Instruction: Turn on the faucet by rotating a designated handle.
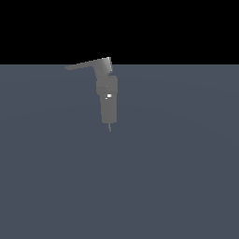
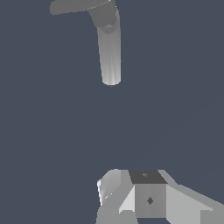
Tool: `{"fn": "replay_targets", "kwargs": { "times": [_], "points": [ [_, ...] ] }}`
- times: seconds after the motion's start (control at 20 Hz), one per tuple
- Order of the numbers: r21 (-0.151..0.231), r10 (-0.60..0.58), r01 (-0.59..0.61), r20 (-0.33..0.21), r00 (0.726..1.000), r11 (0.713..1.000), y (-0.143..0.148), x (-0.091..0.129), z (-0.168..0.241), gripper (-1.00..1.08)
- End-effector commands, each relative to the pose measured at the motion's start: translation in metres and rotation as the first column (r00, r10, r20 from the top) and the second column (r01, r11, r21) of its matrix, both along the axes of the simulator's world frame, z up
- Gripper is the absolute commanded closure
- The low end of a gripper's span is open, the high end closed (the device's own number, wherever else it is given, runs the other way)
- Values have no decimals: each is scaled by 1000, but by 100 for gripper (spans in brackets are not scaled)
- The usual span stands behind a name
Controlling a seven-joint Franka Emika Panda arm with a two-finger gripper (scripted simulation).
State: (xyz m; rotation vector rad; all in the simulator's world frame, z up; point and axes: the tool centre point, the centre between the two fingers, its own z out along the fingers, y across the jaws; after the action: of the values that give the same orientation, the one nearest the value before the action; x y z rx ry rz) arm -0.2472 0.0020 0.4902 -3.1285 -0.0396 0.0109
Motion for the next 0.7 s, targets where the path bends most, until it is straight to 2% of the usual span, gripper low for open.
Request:
{"fn": "replay_targets", "kwargs": {
  "times": [0.0,0.35,0.65],
  "points": [
    [3,-11,11,-2,1000,1000,1,3,1,108],
    [19,-80,80,-15,997,997,5,22,3,108],
    [35,-181,182,-38,983,983,11,51,5,108]
  ]
}}
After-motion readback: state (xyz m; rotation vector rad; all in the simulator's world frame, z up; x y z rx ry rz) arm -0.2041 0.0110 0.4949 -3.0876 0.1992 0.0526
